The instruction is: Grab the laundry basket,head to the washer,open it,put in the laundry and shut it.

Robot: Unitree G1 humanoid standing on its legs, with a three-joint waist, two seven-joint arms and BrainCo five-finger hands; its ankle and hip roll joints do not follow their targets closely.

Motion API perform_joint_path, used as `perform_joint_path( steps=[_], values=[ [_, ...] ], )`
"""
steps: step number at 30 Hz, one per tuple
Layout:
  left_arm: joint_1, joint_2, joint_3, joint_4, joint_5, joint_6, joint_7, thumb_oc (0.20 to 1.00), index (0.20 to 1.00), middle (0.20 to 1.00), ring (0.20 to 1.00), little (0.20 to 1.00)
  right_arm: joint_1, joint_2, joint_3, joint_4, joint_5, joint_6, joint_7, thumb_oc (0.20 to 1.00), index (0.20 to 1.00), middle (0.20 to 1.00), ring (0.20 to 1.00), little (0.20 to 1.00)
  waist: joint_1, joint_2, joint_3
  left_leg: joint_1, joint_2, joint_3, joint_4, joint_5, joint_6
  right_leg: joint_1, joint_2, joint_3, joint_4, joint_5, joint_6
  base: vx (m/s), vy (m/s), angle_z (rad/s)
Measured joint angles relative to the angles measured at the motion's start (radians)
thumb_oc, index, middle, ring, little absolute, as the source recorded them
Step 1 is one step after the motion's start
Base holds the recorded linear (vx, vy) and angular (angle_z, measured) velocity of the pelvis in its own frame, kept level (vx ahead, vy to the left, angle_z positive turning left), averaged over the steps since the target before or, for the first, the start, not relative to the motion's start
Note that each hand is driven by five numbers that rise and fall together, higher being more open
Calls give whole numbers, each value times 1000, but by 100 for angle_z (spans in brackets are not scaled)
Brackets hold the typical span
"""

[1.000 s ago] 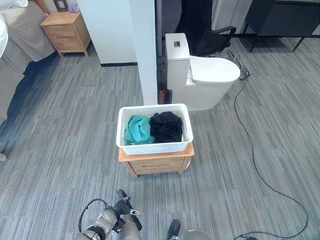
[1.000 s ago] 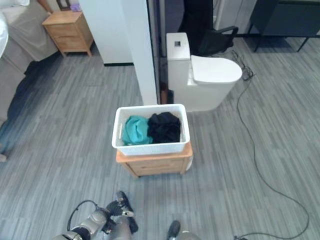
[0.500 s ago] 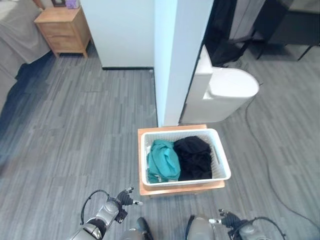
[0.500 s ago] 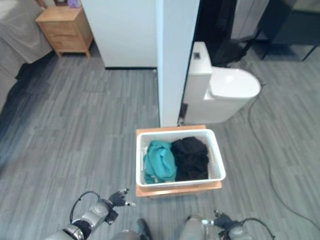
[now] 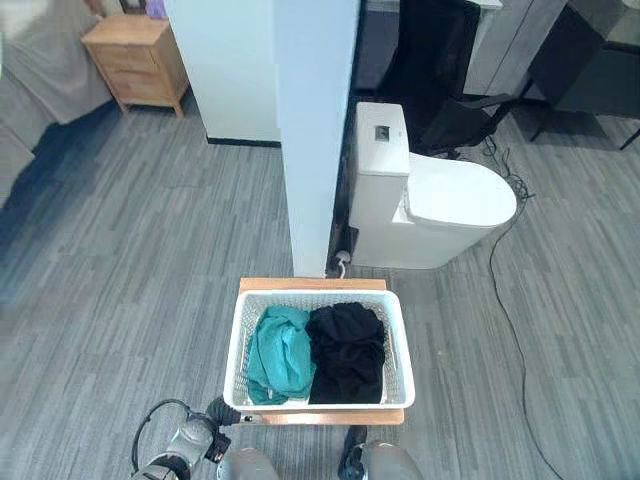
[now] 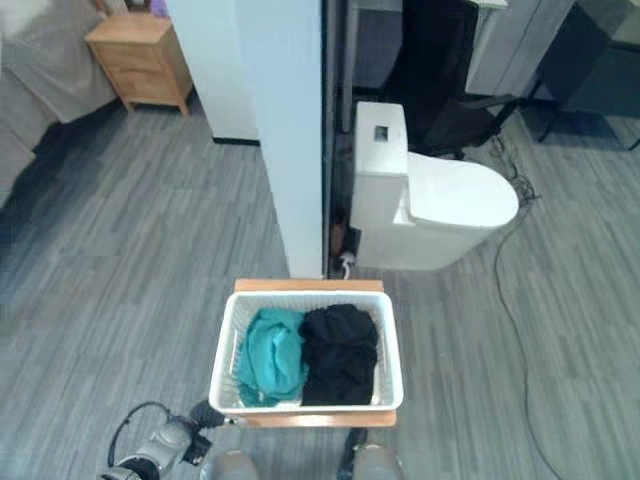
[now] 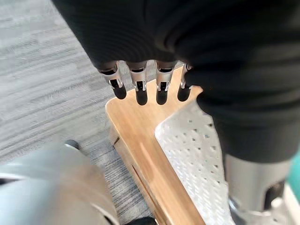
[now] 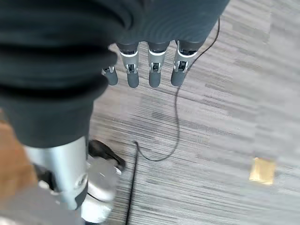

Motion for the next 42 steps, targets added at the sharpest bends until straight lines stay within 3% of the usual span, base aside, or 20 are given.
perform_joint_path(
  steps=[3, 7, 10, 13, 17, 20, 21, 24, 27, 28, 30, 31, 32, 33, 34, 35, 38, 39, 40, 42],
  values=[
    [5, -7, 0, 6, -1, 0, -2, 1000, 1000, 1000, 1000, 1000, 0, 0, -33, 10, 15, -1, 0, 1000, 1000, 1000, 1000, 1000, -4, 15, -6, 46, -17, 11, -43, 9, -4, 35, 0, -1, -19, 6, 1, 69, 5, 0],
    [4, -15, 0, 5, -1, 0, -6, 1000, 1000, 1000, 1000, 1000, 3, 4, -67, 30, 22, 1, -2, 1000, 1000, 1000, 1000, 1000, -6, 36, -31, 96, -47, 25, -89, 8, -4, 66, -6, 12, -75, 34, 27, 58, 61, -13],
    [10, -15, 0, 5, 0, 0, -13, 1000, 1000, 1000, 1000, 1000, 10, 7, -91, 41, 38, 4, -20, 1000, 1000, 1000, 1000, 1000, -21, 23, -39, 95, -59, 27, -80, 2, -12, 74, -10, 30, -107, 68, 34, 59, 110, -16],
    [19, -25, 6, 11, -1, 0, -14, 1000, 1000, 1000, 1000, 1000, 16, -23, -181, 61, 71, 21, -33, 1000, 1000, 1000, 1000, 1000, -57, 65, -79, 154, -90, 82, -223, -20, 17, 51, -13, 34, -103, 75, 55, 45, 122, -2],
    [21, -33, 41, 21, -1, 0, -17, 1000, 1000, 1000, 1000, 1000, 41, -70, -263, 60, 99, 16, -37, 1000, 1000, 1000, 1000, 1000, -64, 92, -97, 167, -125, 111, -273, -39, 40, 18, -31, 57, -95, 93, 75, 4, 79, -12],
    [43, 29, 96, -30, 0, 9, -21, 1000, 1000, 1000, 1000, 1000, 81, -210, -328, 51, 102, 45, -35, 1000, 1000, 1000, 1000, 1000, -63, 129, -101, 157, -152, 133, -323, -81, 85, -35, -55, 79, -75, 107, 103, -8, 63, -13],
    [62, 52, 109, -69, 0, 12, -21, 1000, 1000, 1000, 1000, 1000, 99, -241, -338, 21, 102, 45, -40, 1000, 1000, 1000, 1000, 1000, -70, 132, -99, 145, -151, 130, -323, -107, 84, -56, -56, 79, -62, 108, 105, 54, 38, -11],
    [307, 210, 325, -431, -12, 21, -69, 1000, 1000, 1000, 1000, 1000, 370, -258, -637, -380, 97, 26, -28, 1000, 1000, 1000, 1000, 1000, -83, 96, -84, 150, -179, 141, -359, -99, 86, -74, -78, 86, -79, 120, 124, 63, 18, -7],
    [414, 259, 429, -477, -12, 65, -77, 1000, 1000, 1000, 1000, 1000, 505, -260, -747, -507, 88, 61, -28, 1000, 1000, 1000, 1000, 1000, -81, 93, -92, 151, -179, 158, -368, -101, 89, -64, -78, 83, -96, 131, 142, 29, 5, -11],
    [565, 254, 516, -647, -16, 109, -98, 1000, 1000, 1000, 1000, 1000, 658, -228, -859, -833, 70, 115, 22, 1000, 1000, 1000, 1000, 1000, -108, 95, -95, 150, -190, 162, -380, -98, 87, -74, -78, 85, -109, 143, 139, -28, 19, -15],
    [629, 274, 501, -734, -51, 133, -142, 1000, 1000, 1000, 1000, 1000, 745, -268, -920, -1004, 65, 117, 74, 1000, 1000, 1000, 1000, 1000, -121, 105, -99, 148, -198, 169, -382, -93, 85, -75, -78, 90, -137, 165, 141, 62, 36, -16],
    [675, 306, 479, -844, -71, 162, -187, 1000, 1000, 1000, 1000, 1000, 814, -342, -954, -1131, 53, 157, 139, 1000, 1000, 1000, 1000, 1000, -125, 108, -103, 150, -207, 179, -400, -94, 85, -73, -77, 107, -164, 179, 144, 117, 28, -18],
    [762, 428, 459, -1095, -96, 165, -255, 1000, 1000, 1000, 1000, 1000, 1040, -499, -1124, -1380, 53, 152, 213, 1000, 1000, 1000, 1000, 1000, -136, 125, -113, 149, -221, 182, -411, -86, 83, -63, -79, 110, -192, 199, 152, 39, 12, -14],
    [771, 469, 454, -1136, -123, 170, -272, 1000, 1000, 1000, 1000, 1000, 1083, -542, -1167, -1417, 61, 156, 232, 1000, 1000, 1000, 1000, 1000, -142, 126, -115, 156, -222, 184, -411, -86, 83, -60, -79, 111, -196, 201, 152, 30, 8, -12],
    [789, 593, 397, -1209, -195, 178, -291, 1000, 1000, 1000, 1000, 1000, 1118, -631, -1195, -1460, 89, 156, 248, 1000, 1000, 1000, 1000, 1000, -147, 130, -119, 165, -223, 191, -409, -84, 82, -58, -78, 120, -205, 210, 148, -13, -9, -20],
    [766, 787, 283, -1298, -293, 169, -336, 1000, 1000, 1000, 1000, 1000, 1079, -729, -1182, -1482, 134, 130, 258, 1000, 1000, 1000, 1000, 1000, -142, 123, -122, 154, -222, 193, -410, -85, 83, -67, -80, 130, -199, 211, 148, -17, -17, -12],
    [604, 756, 219, -1275, -428, 160, -350, 1000, 1000, 1000, 1000, 1000, 934, -734, -1080, -1467, 215, 95, 266, 1000, 1000, 1000, 1000, 1000, -141, 121, -118, 144, -226, 187, -411, -81, 86, -74, -82, 123, -209, 220, 145, -11, -28, 3],
    [558, 779, 151, -1272, -485, 162, -344, 1000, 1000, 1000, 1000, 1000, 893, -750, -1006, -1444, 249, 92, 266, 1000, 1000, 1000, 1000, 1000, -140, 122, -118, 143, -226, 186, -411, -80, 85, -70, -79, 123, -220, 227, 144, 8, -36, 2],
    [489, 879, -21, -1314, -580, 171, -350, 1000, 1000, 1000, 1000, 1000, 847, -827, -849, -1381, 308, 86, 268, 1000, 1000, 1000, 1000, 1000, -144, 129, -116, 144, -226, 184, -409, -80, 85, -60, -78, 116, -235, 241, 138, 17, -36, 3],
    [463, 884, -50, -1318, -641, 171, -349, 1000, 1000, 1000, 1000, 1000, 835, -837, -815, -1369, 324, 85, 268, 1000, 1000, 1000, 1000, 1000, -144, 136, -114, 143, -225, 183, -412, -80, 85, -60, -77, 112, -235, 242, 138, 8, -14, 2]
  ],
)
